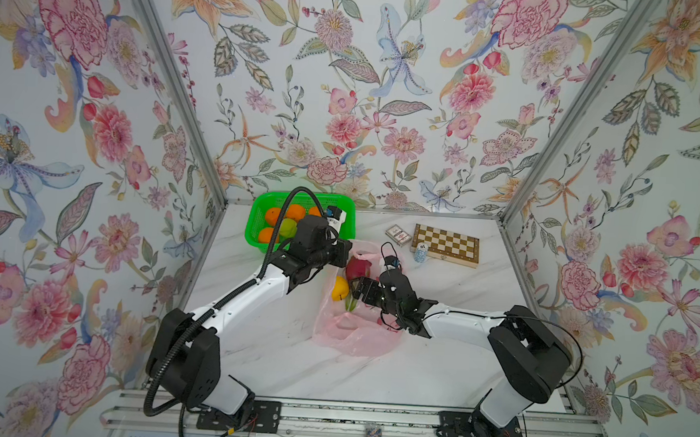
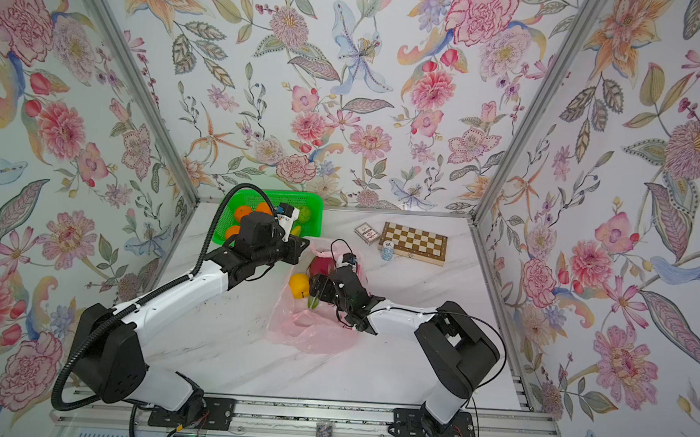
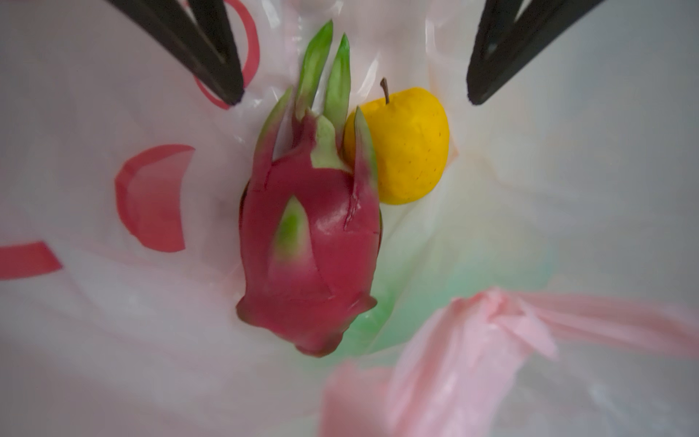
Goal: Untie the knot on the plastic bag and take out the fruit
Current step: 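Hold the bag edge with the left gripper while the right grasps the dragon fruit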
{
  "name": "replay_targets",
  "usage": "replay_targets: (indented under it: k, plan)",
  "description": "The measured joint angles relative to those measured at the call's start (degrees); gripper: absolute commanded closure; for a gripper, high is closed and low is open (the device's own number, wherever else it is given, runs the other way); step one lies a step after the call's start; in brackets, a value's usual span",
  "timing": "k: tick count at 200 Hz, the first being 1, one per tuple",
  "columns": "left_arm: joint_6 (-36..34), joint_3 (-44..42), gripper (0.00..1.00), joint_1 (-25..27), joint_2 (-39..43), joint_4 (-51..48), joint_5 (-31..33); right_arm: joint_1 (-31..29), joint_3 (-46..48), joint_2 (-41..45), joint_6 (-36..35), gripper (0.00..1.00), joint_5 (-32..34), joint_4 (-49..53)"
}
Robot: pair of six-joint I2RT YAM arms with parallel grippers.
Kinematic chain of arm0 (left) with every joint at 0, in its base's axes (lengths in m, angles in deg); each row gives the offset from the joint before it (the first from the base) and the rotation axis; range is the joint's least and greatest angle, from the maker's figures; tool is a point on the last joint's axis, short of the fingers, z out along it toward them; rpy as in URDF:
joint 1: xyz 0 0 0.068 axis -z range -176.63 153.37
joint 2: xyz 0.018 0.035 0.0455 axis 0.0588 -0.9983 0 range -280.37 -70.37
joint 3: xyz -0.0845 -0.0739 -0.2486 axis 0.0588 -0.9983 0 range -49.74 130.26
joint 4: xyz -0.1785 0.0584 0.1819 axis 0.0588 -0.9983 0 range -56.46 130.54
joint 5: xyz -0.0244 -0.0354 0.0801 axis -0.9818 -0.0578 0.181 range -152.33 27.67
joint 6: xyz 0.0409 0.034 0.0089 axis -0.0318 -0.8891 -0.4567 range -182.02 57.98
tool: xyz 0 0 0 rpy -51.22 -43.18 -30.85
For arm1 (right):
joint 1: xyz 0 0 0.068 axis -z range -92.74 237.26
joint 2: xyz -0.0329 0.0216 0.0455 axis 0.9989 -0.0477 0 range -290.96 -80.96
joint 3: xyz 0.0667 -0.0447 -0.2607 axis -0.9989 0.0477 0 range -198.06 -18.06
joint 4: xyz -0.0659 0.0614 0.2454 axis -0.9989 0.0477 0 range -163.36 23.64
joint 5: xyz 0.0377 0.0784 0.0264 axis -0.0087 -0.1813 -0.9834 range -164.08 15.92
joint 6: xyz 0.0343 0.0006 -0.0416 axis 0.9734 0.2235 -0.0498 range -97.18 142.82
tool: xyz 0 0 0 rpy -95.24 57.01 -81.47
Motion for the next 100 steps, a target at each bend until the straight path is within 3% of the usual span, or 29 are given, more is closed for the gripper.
replay_targets:
  k: [50,100]
  plan:
    - [1.5,0.5,0.99,0.0,0.0,1.0,0.0,2.6,-1.9,-5.4,0.6,0.01,3.8,-4.6]
    - [2.3,0.5,0.99,0.0,-0.3,1.1,-0.4,3.7,-7.2,-10.3,-0.7,0.01,3.0,-8.3]
